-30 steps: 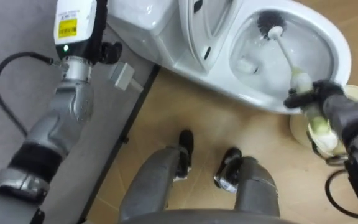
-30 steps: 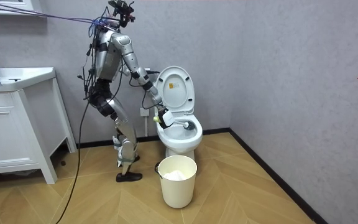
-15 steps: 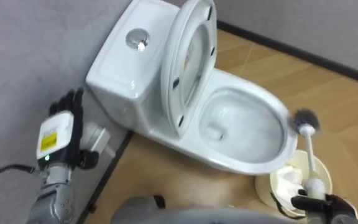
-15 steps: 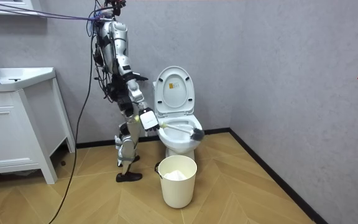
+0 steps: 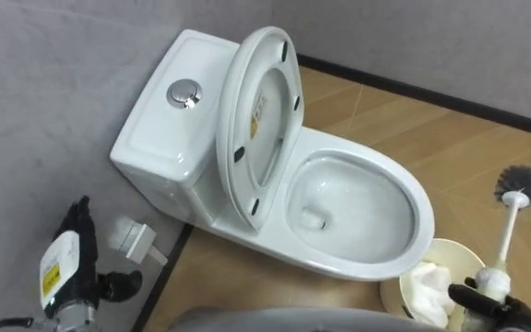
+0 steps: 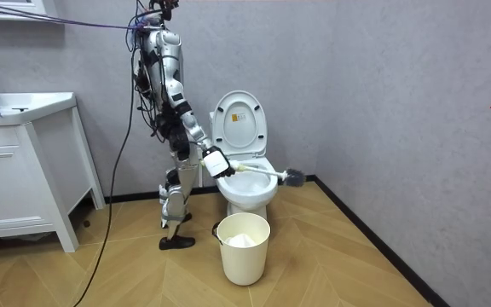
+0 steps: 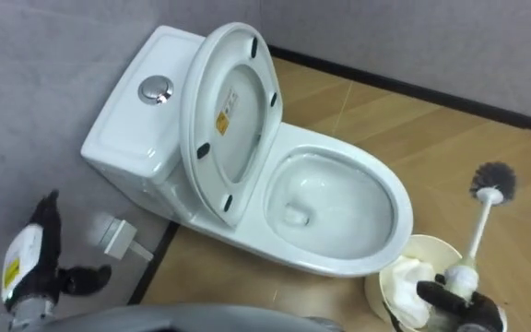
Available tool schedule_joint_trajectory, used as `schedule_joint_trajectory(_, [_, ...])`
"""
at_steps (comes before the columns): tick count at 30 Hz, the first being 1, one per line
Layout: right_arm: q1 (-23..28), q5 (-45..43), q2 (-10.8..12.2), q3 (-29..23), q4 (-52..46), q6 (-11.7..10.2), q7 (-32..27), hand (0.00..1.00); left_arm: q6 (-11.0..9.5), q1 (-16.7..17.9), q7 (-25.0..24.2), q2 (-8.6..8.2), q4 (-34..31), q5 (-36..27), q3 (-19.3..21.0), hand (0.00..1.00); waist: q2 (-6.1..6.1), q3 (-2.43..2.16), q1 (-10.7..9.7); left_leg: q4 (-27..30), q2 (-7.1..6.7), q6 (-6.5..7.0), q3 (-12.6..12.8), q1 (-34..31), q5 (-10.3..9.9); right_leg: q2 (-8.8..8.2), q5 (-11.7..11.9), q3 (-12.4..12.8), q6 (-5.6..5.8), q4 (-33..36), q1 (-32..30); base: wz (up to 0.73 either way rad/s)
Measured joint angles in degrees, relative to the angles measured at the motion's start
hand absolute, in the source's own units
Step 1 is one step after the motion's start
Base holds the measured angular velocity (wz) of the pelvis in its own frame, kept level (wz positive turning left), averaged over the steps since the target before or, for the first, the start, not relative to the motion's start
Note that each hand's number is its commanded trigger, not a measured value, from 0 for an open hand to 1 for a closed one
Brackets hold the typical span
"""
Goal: Brush toilet
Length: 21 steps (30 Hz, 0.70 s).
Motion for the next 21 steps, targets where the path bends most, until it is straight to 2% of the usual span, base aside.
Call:
schedule_joint_trajectory(2, [-0.2, 0.0, 0.0, -0.8, -0.6, -1.1, -2.0, 1.00, 0.2, -0.1, -0.7, -0.69, 3.9, -0.7, 1.7, 0.00, 0.00, 0.00, 0.0, -0.2, 0.11, -0.28, 0.7, 0.6, -0.2, -0.04, 0.0, 0.5, 0.01, 0.0, 0.4, -0.10])
schedule_joint_trajectory(6, [0.2, 0.1, 0.4, -1.4, -3.1, -1.7, -5.2, 1.00, 3.0, -1.6, -4.6, -1.67, 11.2, -7.4, 4.8, 0.00, -0.43, 0.13, -0.1, -0.2, 0.21, -0.50, 1.4, 0.6, -0.6, 0.02, 0.0, 1.5, 0.04, -0.5, 0.4, -0.06])
schedule_joint_trajectory(10, [1.6, -0.1, 1.4, -1.5, -3.5, -1.8, -6.4, 1.00, 5.3, -3.6, -7.3, -2.31, 14.8, -9.8, 7.1, 0.00, -0.54, 0.18, -0.2, -0.2, 0.18, -0.34, 1.8, 0.8, -1.1, 0.23, 0.0, 3.9, 0.05, -0.5, 0.4, -0.05])
schedule_joint_trajectory(14, [2.9, -0.8, 3.8, -1.3, -2.4, -1.7, -6.4, 1.00, 7.8, -6.1, -9.8, -2.60, 15.3, -11.4, 7.8, 0.00, -0.31, 0.40, -1.0, -0.2, 0.35, -0.20, 2.8, 1.5, -1.5, 0.46, -0.1, 6.2, 0.14, -0.5, 0.4, -0.11])
schedule_joint_trajectory(18, [3.6, -3.6, 4.4, 0.8, 0.1, -0.8, -6.3, 1.00, 8.9, -8.7, -10.5, -2.76, 15.3, -11.3, 7.7, 0.00, 0.09, 0.57, -1.8, -0.2, 0.44, -0.03, 3.4, 2.2, -2.0, 0.56, -0.2, 8.0, 0.25, 0.4, 0.3, -0.18])
schedule_joint_trajectory(21, [3.3, -8.3, 4.6, 2.6, 4.5, -0.2, -5.7, 1.00, 9.4, -11.2, -10.9, -2.82, 15.7, -11.4, 7.6, 0.00, 0.21, 0.60, -1.9, -0.4, 0.68, 0.12, 5.3, 3.5, -2.4, 0.99, -0.1, 10.0, 0.41, 0.5, 0.5, -0.30])
